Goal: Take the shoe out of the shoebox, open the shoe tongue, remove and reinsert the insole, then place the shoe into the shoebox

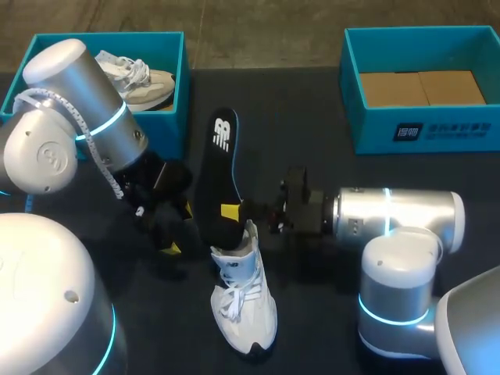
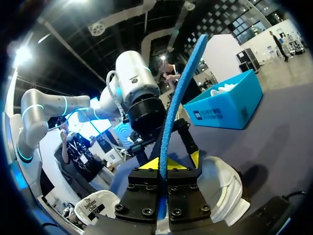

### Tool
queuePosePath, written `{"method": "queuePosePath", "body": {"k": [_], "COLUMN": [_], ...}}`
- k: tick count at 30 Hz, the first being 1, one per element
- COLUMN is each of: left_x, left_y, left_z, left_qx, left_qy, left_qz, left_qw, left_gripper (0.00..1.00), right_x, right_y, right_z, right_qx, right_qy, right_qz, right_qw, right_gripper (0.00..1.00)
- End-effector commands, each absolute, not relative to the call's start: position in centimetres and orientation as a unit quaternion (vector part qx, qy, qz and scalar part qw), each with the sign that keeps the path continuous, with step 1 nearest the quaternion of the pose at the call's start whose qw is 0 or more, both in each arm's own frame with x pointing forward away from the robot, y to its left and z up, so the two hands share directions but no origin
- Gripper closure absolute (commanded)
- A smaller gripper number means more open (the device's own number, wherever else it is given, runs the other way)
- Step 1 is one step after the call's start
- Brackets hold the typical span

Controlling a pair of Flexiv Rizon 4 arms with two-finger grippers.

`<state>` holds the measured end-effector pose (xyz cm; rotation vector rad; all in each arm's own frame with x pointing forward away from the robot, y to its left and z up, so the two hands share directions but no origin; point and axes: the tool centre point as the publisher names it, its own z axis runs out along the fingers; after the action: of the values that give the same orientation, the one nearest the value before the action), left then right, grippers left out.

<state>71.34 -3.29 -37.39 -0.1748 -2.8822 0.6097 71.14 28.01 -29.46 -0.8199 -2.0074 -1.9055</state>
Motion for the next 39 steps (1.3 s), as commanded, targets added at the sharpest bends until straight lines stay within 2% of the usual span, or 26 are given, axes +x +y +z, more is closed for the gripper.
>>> {"method": "queuePosePath", "body": {"k": [1,39], "left_x": [71.3,71.3], "left_y": [-3.4,-3.4], "left_z": [-37.5,-37.5], "left_qx": [-0.059,-0.059], "left_qy": [-0.972,-0.972], "left_qz": [0.205,0.205], "left_qw": [0.095,0.095], "left_gripper": [0.0,0.0], "right_x": [71.9,73.7], "right_y": [28.6,27.1], "right_z": [-29.3,-27.2], "right_qx": [-0.282,-0.256], "right_qy": [-0.693,-0.716], "right_qz": [-0.65,-0.634], "right_qw": [0.13,0.143], "right_gripper": [1.0,1.0]}}
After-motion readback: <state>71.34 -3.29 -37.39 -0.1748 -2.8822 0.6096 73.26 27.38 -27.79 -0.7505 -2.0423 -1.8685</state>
